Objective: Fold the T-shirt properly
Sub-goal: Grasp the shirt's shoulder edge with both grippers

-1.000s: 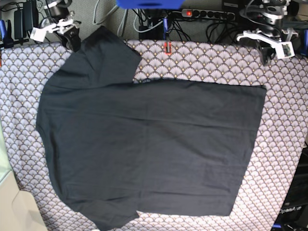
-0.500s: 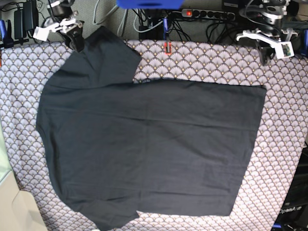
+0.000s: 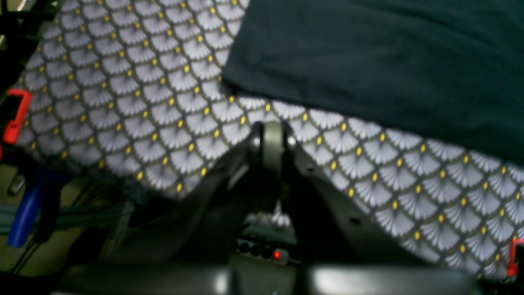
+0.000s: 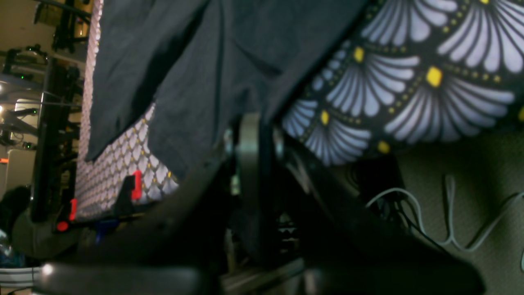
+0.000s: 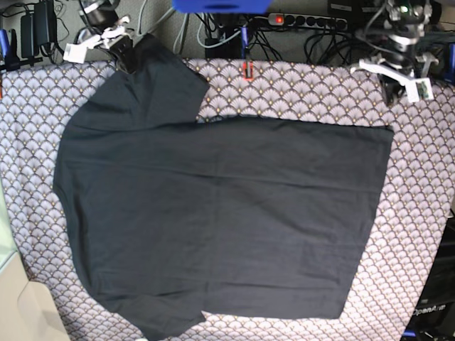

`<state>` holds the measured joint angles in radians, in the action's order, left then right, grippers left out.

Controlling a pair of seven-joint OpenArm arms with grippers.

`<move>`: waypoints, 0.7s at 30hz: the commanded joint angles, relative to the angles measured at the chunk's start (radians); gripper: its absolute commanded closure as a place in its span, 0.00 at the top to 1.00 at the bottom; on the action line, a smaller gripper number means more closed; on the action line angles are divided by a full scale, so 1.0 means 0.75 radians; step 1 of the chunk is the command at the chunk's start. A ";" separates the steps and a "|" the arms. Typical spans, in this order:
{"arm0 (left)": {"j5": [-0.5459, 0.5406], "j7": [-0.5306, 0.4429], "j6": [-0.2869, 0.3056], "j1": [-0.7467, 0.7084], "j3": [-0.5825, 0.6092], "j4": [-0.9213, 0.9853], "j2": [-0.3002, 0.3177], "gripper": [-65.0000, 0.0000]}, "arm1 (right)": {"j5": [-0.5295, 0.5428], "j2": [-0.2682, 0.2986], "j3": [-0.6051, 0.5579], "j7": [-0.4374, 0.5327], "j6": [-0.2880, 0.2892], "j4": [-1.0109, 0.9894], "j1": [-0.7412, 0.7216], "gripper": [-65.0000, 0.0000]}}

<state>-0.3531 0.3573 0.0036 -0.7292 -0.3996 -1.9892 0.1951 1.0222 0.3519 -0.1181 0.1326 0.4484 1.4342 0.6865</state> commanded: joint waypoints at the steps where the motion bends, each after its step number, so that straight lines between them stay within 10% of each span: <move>1: -0.003 -0.011 -0.002 0.008 -0.012 -0.021 0.007 0.00 | 0.013 0.011 0.005 -0.026 0.000 0.012 0.008 0.04; 9: 0.003 0.257 0.017 0.259 -0.303 0.000 -0.112 0.00 | 0.013 0.031 0.003 -0.086 0.000 0.010 -0.028 0.03; 16: -0.001 0.337 0.356 0.466 -0.444 0.231 -0.124 0.34 | 0.013 0.047 0.001 -0.086 0.000 0.012 -0.030 0.03; 21: 0.009 0.335 0.479 0.570 -0.507 0.403 -0.151 0.36 | 0.013 0.060 0.001 -0.086 0.000 0.016 -0.030 0.03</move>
<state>-0.3359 0.6323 0.3740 -0.3038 -0.7704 -1.6707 0.0696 1.0218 0.3817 -0.1207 0.0700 0.4492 1.4364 0.6540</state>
